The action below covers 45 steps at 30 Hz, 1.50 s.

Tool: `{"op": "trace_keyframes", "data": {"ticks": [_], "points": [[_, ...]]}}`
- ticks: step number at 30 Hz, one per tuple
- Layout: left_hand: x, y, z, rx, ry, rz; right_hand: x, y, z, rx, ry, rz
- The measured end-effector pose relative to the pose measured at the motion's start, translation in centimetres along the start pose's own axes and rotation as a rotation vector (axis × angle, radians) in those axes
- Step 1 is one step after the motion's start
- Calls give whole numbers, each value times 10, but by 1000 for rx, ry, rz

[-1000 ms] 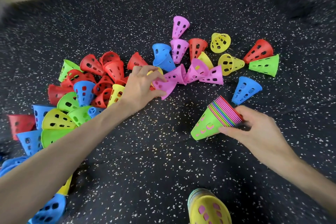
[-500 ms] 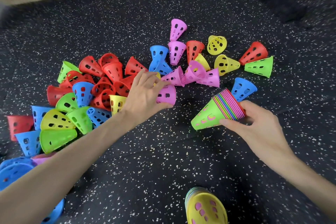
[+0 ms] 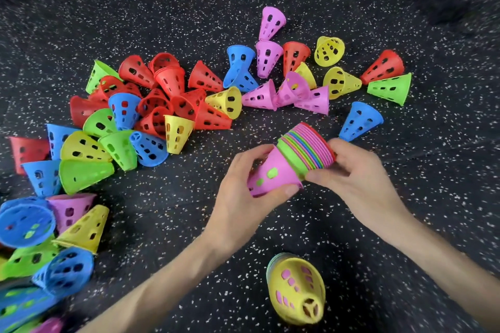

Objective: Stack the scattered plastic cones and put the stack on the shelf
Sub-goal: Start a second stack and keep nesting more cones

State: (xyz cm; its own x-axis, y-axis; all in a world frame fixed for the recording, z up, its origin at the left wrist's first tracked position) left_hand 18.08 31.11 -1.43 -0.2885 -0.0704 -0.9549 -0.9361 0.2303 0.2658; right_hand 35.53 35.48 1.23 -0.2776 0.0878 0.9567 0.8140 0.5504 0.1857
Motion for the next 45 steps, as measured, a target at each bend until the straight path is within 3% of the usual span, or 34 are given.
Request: {"op": "trace_keyframes", "data": {"ticks": [4, 13, 17, 20, 24, 33, 39, 45], "points": [[6, -1, -2, 33, 18, -113, -1, -11, 7, 71, 35, -50], [1, -5, 4, 209, -23, 10, -10, -16, 17, 255, -8, -206], [11, -4, 15, 185, -24, 14, -14, -12, 24, 287, -46, -185], [30, -4, 24, 138, -5, 29, -19, 8, 34, 188, -39, -129], [62, 3, 35, 146, 34, 155, -37, 55, 51, -18, -123, -265], [90, 11, 39, 105, -27, 307, -63, 79, 101, -11, -206, -356], [91, 14, 38, 55, -64, 228, -55, 93, 91, -404, -74, -306], [98, 13, 40, 87, -45, 191, -24, 61, 67, -381, 44, -191]]}}
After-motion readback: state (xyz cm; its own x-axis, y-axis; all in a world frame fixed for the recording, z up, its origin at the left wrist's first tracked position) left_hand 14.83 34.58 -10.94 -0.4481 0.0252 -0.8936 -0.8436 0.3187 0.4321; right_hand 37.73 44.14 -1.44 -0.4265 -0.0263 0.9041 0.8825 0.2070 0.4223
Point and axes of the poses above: each hand's wrist, its own z-axis towards the middle knuckle, its own y-axis out of the back of the hand, x = y × z, the point moved 7 cm from there along z, towards the middle knuckle, and after that the axes turned 14 degrees about x, right-handed, at the moved point
